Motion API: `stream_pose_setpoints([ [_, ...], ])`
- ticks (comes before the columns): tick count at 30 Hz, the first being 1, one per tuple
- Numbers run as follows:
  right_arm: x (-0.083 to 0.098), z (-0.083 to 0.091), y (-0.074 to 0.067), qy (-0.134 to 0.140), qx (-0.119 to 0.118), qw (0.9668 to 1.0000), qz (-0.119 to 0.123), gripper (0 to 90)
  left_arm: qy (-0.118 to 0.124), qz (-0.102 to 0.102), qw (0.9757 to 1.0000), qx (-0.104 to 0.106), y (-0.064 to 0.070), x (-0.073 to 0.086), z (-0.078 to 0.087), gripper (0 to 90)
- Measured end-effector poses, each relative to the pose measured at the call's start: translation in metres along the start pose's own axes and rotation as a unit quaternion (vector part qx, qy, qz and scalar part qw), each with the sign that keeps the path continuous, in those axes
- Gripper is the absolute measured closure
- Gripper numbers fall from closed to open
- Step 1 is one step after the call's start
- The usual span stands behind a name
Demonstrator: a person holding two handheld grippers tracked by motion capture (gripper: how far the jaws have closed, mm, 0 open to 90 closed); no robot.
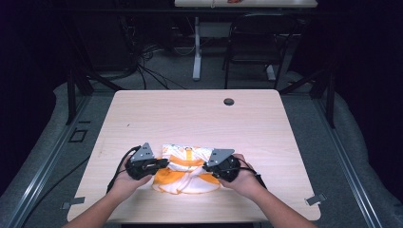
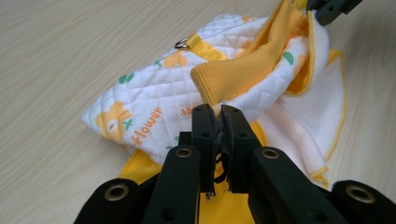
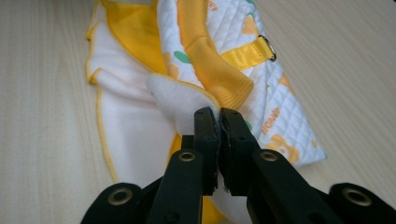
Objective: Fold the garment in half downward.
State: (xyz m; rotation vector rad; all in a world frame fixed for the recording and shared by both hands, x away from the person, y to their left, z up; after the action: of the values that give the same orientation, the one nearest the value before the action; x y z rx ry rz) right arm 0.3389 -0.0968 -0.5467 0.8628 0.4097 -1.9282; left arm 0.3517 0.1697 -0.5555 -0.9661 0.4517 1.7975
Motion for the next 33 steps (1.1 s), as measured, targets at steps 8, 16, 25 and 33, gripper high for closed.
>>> stream_pose_setpoints([
  [8,0.012,0.002,-0.009,-0.001,-0.012,0.9998,-0.014,80.9,-0.004,-0.004,0.9998,0.017,0.016,0.008,0.005,83.7],
  [16,0.012,0.016,-0.018,0.022,-0.031,0.9989,-0.028,73.0,0.003,0.008,0.9993,0.036,0.023,0.014,0.017,81.3],
  [25,0.001,0.015,-0.012,0.043,-0.015,0.9982,-0.039,85.7,0.024,0.031,0.9992,0.007,0.007,-0.002,0.017,87.9],
  [33,-0.006,-0.009,0.001,0.035,-0.008,0.9979,-0.055,89.9,0.009,0.038,0.9992,0.008,0.003,-0.007,-0.006,89.9],
])
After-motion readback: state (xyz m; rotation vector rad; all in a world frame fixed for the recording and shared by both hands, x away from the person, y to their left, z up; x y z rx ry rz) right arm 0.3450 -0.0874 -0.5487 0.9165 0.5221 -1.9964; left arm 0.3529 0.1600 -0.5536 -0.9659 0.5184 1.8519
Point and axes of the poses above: each handheld gripper's, and its own axes: z roughly backward along the jaws, x roughly out of its underside, y roughly to its right, the point moved 3 cm from there along -z, roughly forward along the jaws, and after that the axes turned 9 degrees about -z, right-handed, at the moved point
